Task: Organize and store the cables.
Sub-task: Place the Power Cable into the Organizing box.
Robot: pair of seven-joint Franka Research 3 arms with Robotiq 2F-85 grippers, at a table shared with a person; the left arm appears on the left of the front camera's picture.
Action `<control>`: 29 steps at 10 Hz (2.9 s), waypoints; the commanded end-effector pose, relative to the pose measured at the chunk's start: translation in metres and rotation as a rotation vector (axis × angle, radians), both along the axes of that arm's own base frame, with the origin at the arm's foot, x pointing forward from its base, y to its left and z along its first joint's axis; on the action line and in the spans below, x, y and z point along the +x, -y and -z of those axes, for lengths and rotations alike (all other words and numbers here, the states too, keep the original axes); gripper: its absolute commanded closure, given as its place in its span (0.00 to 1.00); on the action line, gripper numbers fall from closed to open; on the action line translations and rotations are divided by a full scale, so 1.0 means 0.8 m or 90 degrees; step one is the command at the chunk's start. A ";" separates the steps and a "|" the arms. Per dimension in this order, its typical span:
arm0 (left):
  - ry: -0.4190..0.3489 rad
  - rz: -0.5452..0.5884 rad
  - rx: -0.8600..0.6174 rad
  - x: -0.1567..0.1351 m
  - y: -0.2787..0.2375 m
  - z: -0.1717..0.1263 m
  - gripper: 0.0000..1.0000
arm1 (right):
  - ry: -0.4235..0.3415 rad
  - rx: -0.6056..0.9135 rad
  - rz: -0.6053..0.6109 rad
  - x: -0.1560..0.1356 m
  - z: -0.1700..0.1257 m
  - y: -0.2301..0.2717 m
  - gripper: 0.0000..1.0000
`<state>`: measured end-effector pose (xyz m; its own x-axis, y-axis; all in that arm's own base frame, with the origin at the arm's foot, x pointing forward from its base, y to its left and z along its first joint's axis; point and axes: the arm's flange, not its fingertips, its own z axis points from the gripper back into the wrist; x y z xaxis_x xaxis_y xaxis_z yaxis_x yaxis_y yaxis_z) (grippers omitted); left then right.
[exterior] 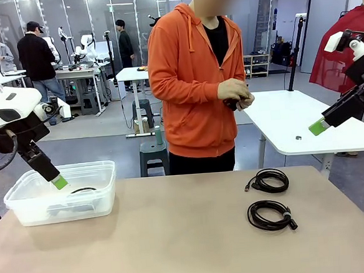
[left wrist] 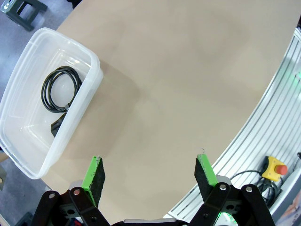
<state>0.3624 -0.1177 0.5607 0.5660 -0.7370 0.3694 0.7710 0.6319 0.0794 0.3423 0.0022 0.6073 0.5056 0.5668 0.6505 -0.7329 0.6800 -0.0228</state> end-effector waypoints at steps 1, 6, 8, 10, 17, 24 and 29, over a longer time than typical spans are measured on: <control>-0.011 -0.009 0.006 -0.003 0.000 -0.005 0.04 | 0.000 0.000 -0.004 0.000 0.001 0.000 0.00; -0.011 -0.009 0.006 -0.003 0.000 -0.005 0.04 | 0.000 0.000 -0.004 0.000 0.001 0.000 0.00; -0.011 -0.009 0.006 -0.003 0.000 -0.005 0.04 | 0.000 0.000 -0.004 0.000 0.001 0.000 0.00; -0.011 -0.009 0.006 -0.003 0.000 -0.005 0.04 | 0.000 0.000 -0.004 0.000 0.001 0.000 0.00; -0.011 -0.009 0.006 -0.003 0.000 -0.005 0.04 | 0.000 0.000 -0.004 0.000 0.001 0.000 0.00; -0.011 -0.009 0.006 -0.003 0.000 -0.005 0.04 | 0.000 0.000 -0.004 0.000 0.001 0.000 0.00; -0.011 -0.009 0.006 -0.003 0.000 -0.005 0.04 | 0.000 0.000 -0.004 0.000 0.001 0.000 0.00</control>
<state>0.3624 -0.1177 0.5607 0.5660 -0.7370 0.3694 0.7710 0.6319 0.0794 0.3423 0.0022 0.6073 0.5056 0.5668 0.6505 -0.7329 0.6800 -0.0228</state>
